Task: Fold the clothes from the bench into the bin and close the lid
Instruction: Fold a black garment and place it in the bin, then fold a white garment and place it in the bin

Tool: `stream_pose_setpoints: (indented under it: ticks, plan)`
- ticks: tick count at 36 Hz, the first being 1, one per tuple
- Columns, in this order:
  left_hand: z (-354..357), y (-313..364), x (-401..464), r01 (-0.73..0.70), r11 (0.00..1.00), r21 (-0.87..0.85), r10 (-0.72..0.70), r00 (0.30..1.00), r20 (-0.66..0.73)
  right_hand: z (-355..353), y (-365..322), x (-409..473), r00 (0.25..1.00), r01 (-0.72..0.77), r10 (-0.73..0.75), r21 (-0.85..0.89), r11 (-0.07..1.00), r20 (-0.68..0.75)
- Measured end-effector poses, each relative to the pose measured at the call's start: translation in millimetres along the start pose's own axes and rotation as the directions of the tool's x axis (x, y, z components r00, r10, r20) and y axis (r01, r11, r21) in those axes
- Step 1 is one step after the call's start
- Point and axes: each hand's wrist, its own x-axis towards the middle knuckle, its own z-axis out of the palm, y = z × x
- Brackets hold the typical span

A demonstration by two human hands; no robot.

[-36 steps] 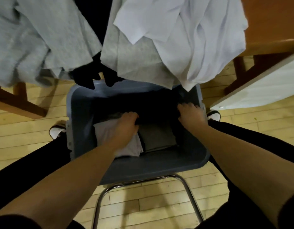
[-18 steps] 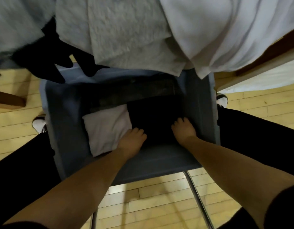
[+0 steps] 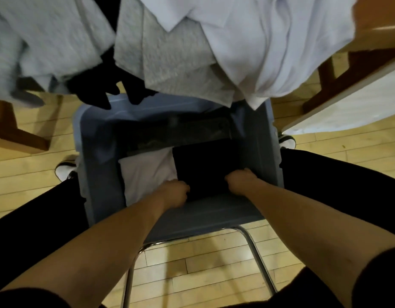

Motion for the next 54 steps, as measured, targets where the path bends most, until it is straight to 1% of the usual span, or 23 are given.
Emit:
stream_pose_setpoints:
  ticks: [3,5,10,13,15,17,18,20,21,22,24,25,26,28,30,33,35,37,39,43,48,50,54]
  plan:
    - [-17.5,0.7,-16.5,0.067,0.975,-0.214,-0.081,0.995,-0.055,-18.5,-3.9,-19.7,1.0,0.024,-0.019,0.225,0.974,-0.025]
    - [-29.0,1.0,-33.0,0.074,0.948,-0.309,-0.126,0.98,-0.152,-31.3,-7.3,-36.7,0.997,0.059,-0.04,0.313,0.948,-0.065]
    - [-64.9,12.2,-80.1,0.029,0.906,-0.422,-0.227,0.876,-0.426,-59.8,-18.8,-90.1,0.978,0.16,-0.102,0.337,0.928,-0.182]
    - [-92.7,23.1,-107.9,-0.06,0.909,-0.412,-0.211,0.786,-0.581,-81.8,-22.8,-125.0,0.942,0.23,-0.131,0.309,0.923,-0.31]
    - [-110.2,30.3,-129.3,-0.151,0.917,-0.368,-0.163,0.701,-0.695,-98.6,-24.5,-151.5,0.883,0.279,-0.139,0.261,0.924,-0.449]
    - [-127.3,38.3,-150.2,-0.224,0.932,-0.285,-0.101,0.594,-0.798,-115.4,-23.4,-175.3,0.775,0.314,-0.137,0.187,0.931,-0.617]
    - [-136.7,41.6,-159.0,-0.236,0.949,-0.207,-0.054,0.524,-0.85,-123.5,-21.9,-187.0,0.682,0.337,-0.15,0.126,0.933,-0.716]
    - [-153.5,47.4,-171.5,-0.21,0.977,-0.045,0.047,0.41,-0.911,-135.7,-14.7,-200.9,0.439,0.363,-0.209,-0.04,0.931,-0.874]
    - [-163.7,50.2,-177.0,-0.185,0.982,0.035,0.102,0.368,-0.924,-142.6,-10.4,-208.1,0.323,0.344,-0.233,-0.116,0.932,-0.917]
    - [-173.0,52.8,-180.9,-0.151,0.983,0.101,0.147,0.339,-0.929,-148.4,-7.2,-214.4,0.232,0.31,-0.243,-0.165,0.936,-0.942]
    - [-192.9,58.5,-187.3,-0.089,0.978,0.191,0.208,0.271,-0.94,-160.9,-2.5,-227.7,0.101,0.232,-0.235,-0.206,0.951,-0.967]
    - [-203.1,62.0,-190.1,-0.071,0.972,0.222,0.233,0.229,-0.945,-166.4,-1.1,-234.2,0.059,0.201,-0.212,-0.197,0.96,-0.975]
    - [-212.9,65.9,-192.5,-0.065,0.965,0.254,0.262,0.191,-0.946,-170.5,0.3,-239.2,0.038,0.176,-0.178,-0.169,0.97,-0.983]
    - [-232.3,73.0,-193.2,-0.043,0.954,0.296,0.299,0.148,-0.943,-177.3,4.3,-244.2,0.052,0.146,-0.084,-0.076,0.986,-0.995]
    - [-251.2,79.5,-190.5,-0.01,0.957,0.289,0.287,0.151,-0.946,-184.2,9.3,-245.3,0.119,0.139,0.003,0.019,0.99,-0.993]
    - [-274.4,89.0,-183.9,0.013,0.985,0.17,0.161,0.258,-0.953,-196.0,16.2,-243.4,0.24,0.191,0.132,0.18,0.965,-0.962]
    - [-284.6,91.3,-174.6,-0.011,0.998,0.067,0.067,0.334,-0.94,-204.6,20.3,-242.1,0.287,0.26,0.185,0.262,0.929,-0.94]
    - [-291.1,90.4,-165.8,-0.073,0.997,-0.032,0.0,0.396,-0.918,-212.0,22.7,-238.7,0.309,0.286,0.2,0.292,0.913,-0.93]
    - [-296.6,86.5,-159.0,-0.08,0.994,-0.068,-0.027,0.428,-0.903,-218.7,24.2,-234.9,0.337,0.295,0.223,0.327,0.898,-0.915]
    - [-308.5,74.0,-155.0,-0.18,0.964,-0.195,-0.098,0.441,-0.892,-226.1,27.2,-232.7,0.387,0.334,0.258,0.396,0.856,-0.885]
    - [-313.3,58.6,-157.3,-0.259,0.898,-0.355,-0.201,0.476,-0.856,-222.6,26.1,-234.1,0.368,0.302,0.231,0.351,0.886,-0.901]
    - [-312.9,58.3,-159.4,-0.254,0.895,-0.366,-0.207,0.49,-0.847,-222.0,27.8,-236.8,0.39,0.318,0.24,0.375,0.871,-0.889]
    - [-309.9,63.7,-170.8,-0.15,0.932,-0.329,-0.192,0.565,-0.803,-223.8,31.6,-251.5,0.505,0.325,0.243,0.444,0.835,-0.828]
